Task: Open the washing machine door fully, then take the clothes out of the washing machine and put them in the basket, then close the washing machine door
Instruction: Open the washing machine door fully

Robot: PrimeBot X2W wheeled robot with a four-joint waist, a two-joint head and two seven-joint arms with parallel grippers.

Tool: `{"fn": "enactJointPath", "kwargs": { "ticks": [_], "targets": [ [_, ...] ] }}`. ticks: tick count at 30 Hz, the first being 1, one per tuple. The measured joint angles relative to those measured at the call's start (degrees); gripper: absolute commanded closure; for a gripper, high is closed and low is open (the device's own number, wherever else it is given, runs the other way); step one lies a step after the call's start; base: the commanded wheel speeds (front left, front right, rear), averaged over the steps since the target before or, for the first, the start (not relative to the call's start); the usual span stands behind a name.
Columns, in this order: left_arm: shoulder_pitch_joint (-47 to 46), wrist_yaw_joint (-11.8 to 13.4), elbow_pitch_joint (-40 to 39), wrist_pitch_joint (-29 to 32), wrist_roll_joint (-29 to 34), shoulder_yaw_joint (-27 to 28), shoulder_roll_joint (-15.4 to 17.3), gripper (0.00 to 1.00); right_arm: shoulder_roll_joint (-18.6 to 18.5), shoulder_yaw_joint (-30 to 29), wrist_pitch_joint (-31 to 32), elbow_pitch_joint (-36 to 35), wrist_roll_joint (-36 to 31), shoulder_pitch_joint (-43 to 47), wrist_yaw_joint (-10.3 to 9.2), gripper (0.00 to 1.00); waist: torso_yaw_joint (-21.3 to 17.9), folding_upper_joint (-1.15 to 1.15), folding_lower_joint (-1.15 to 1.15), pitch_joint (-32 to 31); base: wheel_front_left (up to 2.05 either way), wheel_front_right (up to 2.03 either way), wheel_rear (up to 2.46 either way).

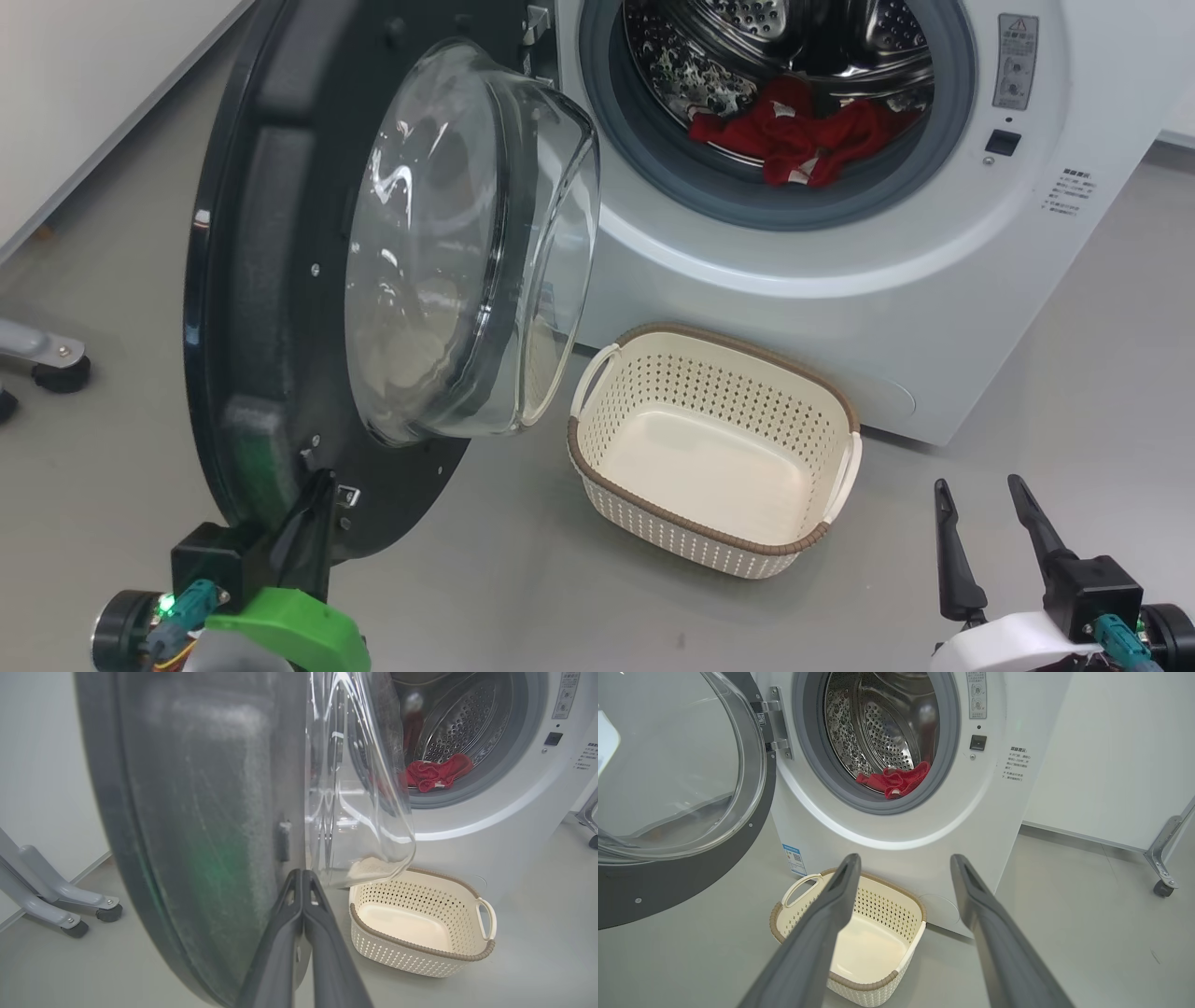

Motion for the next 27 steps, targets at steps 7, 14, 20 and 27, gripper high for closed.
{"fn": "enactJointPath", "kwargs": {
  "ticks": [7, 14, 20, 27],
  "targets": [
    [-1.87, 0.27, 1.52, -0.92, -0.42, 2.74, 0.49, 1.0, -0.97, -0.83, 0.0, -0.99, -0.09, -0.86, -0.01, 0.0, -0.71, 0.0, 0.0, 2.23, 0.0, 0.0, 0.0],
    [-4.04, 0.3, 4.2, -2.37, -1.26, 6.0, -0.04, 1.0, -2.02, -1.36, 0.07, -1.81, -0.34, -2.17, -0.01, 0.0, -1.37, 0.0, 0.0, 4.47, 0.0, 0.0, 0.0],
    [-5.72, 0.69, 7.0, -4.13, -2.69, 9.84, -0.57, 1.0, -2.32, -1.49, 0.51, -2.64, -0.43, -3.0, -0.01, 0.0, -2.05, 0.0, 0.0, 6.03, 0.0, 0.0, 0.0],
    [-9.0, 0.75, 10.39, -6.6, -3.52, 13.62, -0.6, 1.0, -3.01, -2.0, 0.56, -3.64, -0.43, -3.96, -0.01, 0.0, -2.29, 0.0, 0.0, 7.83, 0.0, 0.0, 0.0]
  ]
}}
